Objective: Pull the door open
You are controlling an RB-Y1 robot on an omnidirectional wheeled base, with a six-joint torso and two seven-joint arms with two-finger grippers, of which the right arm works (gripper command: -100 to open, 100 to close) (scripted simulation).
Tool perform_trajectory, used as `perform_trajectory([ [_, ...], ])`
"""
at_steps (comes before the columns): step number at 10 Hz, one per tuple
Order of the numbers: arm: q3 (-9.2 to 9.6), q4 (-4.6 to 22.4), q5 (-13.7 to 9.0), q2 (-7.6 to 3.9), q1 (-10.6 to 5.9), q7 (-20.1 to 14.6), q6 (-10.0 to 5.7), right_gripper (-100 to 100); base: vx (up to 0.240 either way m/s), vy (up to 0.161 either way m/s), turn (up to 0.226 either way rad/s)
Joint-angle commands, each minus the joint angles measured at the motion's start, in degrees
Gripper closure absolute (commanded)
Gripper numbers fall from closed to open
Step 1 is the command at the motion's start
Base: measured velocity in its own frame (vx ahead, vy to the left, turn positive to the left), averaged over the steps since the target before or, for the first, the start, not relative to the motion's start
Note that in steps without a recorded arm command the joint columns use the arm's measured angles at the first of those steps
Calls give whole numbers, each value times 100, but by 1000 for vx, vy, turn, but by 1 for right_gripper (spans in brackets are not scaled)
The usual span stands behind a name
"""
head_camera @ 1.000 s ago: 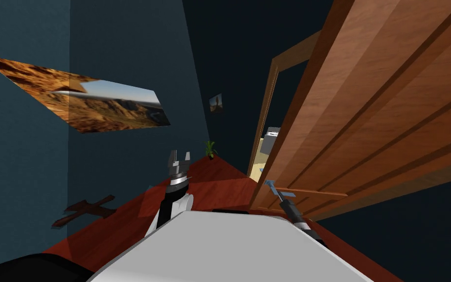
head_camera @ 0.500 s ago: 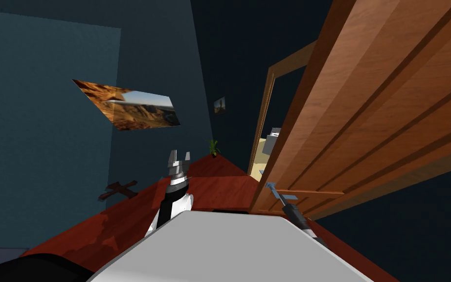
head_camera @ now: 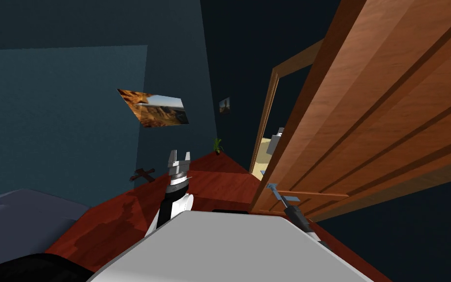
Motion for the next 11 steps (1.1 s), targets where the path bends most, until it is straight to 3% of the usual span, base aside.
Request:
perform_trajectory([
  [1,46,72,-22,-18,6,-24,-94,100,-247,-66,177],
  [5,126,194,-69,-61,9,-67,-251,100,-202,-64,135],
  [6,133,157,-49,-38,13,-55,-205,100,-79,-21,30],
  [11,197,307,-65,-53,-54,-104,-305,100,-183,-63,157],
])
